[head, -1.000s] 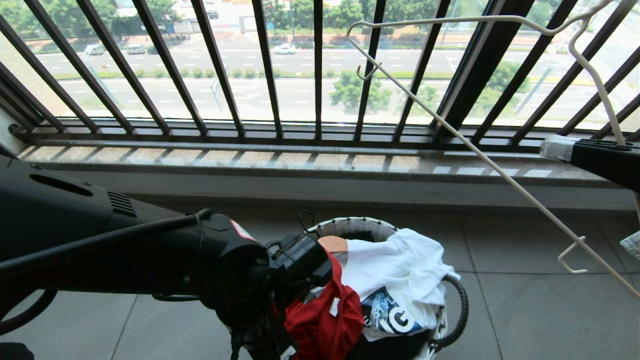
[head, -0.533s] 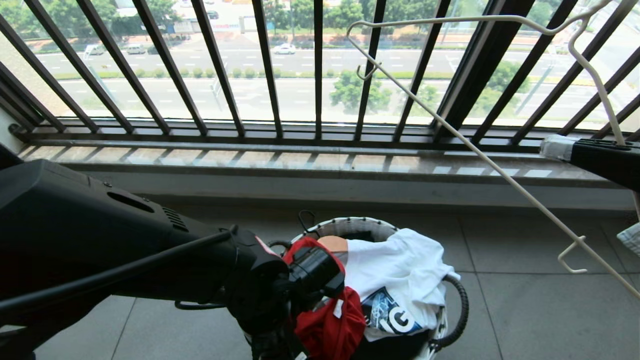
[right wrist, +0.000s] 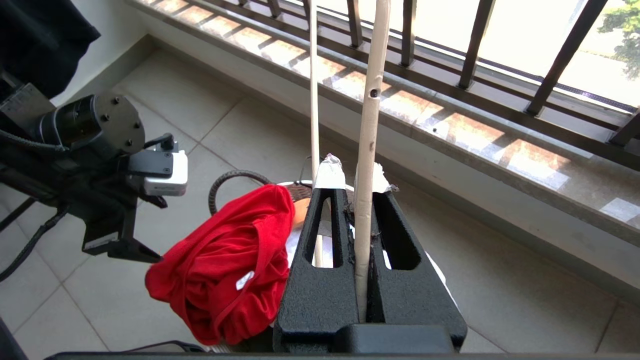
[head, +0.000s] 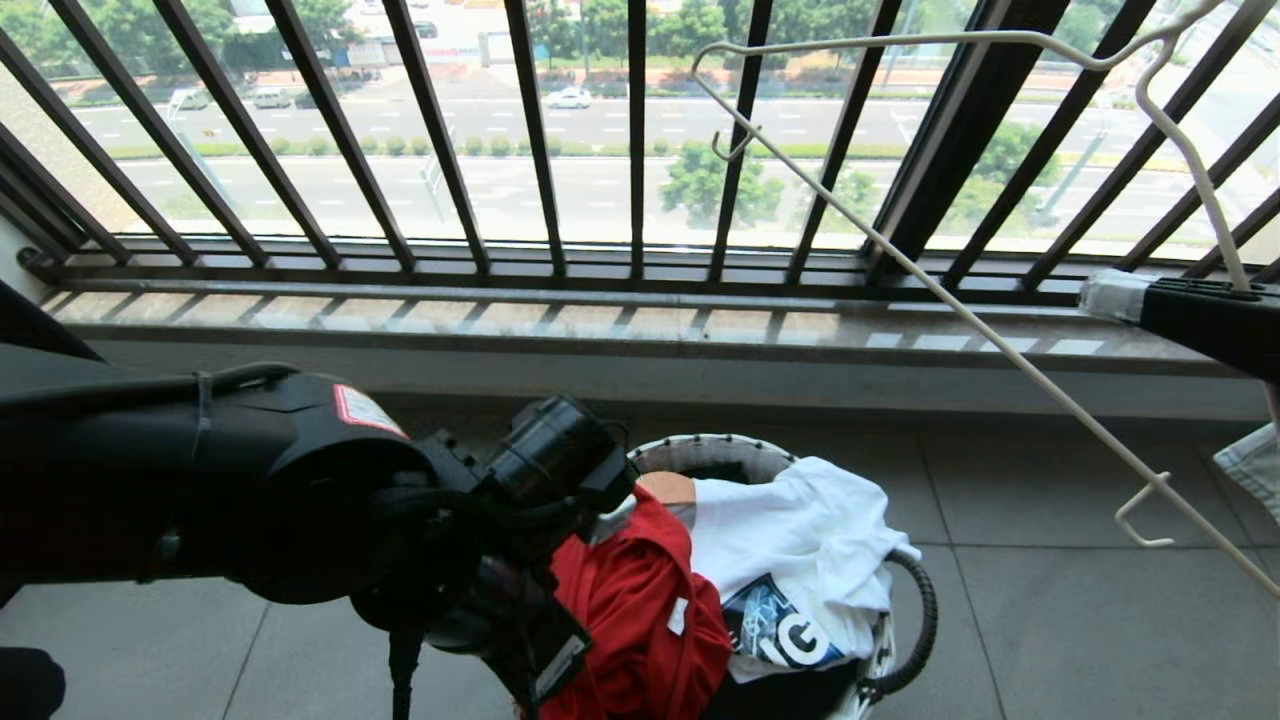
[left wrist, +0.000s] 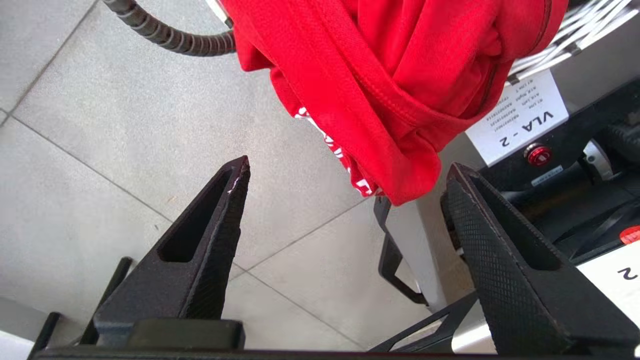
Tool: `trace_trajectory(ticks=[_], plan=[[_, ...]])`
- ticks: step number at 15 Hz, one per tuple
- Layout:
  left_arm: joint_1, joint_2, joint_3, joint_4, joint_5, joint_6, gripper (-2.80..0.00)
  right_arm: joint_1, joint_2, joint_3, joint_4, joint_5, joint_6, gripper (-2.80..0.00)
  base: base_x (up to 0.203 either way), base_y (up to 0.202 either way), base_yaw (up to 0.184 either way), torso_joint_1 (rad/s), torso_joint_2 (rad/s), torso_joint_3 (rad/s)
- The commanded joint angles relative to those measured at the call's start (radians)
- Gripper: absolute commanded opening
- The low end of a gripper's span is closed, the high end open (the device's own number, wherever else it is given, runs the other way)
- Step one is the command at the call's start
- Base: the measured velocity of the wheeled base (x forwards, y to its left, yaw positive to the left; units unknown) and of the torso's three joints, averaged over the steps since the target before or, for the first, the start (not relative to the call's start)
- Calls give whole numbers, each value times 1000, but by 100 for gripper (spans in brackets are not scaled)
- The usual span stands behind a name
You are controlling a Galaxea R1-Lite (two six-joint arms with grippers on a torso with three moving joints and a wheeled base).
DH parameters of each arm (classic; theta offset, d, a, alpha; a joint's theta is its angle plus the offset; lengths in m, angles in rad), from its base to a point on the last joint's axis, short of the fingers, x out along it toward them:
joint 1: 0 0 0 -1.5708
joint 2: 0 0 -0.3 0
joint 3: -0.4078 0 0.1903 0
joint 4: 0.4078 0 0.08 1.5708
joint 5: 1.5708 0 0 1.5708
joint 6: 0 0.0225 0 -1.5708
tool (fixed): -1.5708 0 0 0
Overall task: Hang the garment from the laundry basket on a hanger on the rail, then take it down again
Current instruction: Pick up clothes from the basket
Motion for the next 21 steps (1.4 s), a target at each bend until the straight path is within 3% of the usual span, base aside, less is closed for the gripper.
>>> trace_trajectory(ticks=[1,2,8,11,13,14,16,21], plan=[[14,-43,-3,-41,3,-16,0,1,2,1,-2,1,0,-280,0,0,0,0,0,0],[15,-35,0,-66,3,-21,-280,1,1,1,-2,1,-1,-280,0,0,0,0,0,0],[47,66,-17,-229,-4,-11,-280,1,-13,-3,-2,0,-1,-280,0,0,0,0,0,0],[73,163,-100,-272,-6,72,-280,-1,-8,-3,-2,0,-1,-280,0,0,0,0,0,0],[86,196,-148,-277,-39,89,-280,-1,3,0,-2,0,-1,-280,0,0,0,0,0,0],[87,196,-149,-295,-79,103,0,-1,20,0,-2,-1,0,-280,0,0,0,0,0,0],[111,201,-143,-351,-82,175,0,-1,35,1,-2,-2,0,-280,0,0,0,0,0,0],[120,207,-126,-364,-83,180,0,-1,39,6,-3,-3,0,-280,0,0,0,0,0,0]])
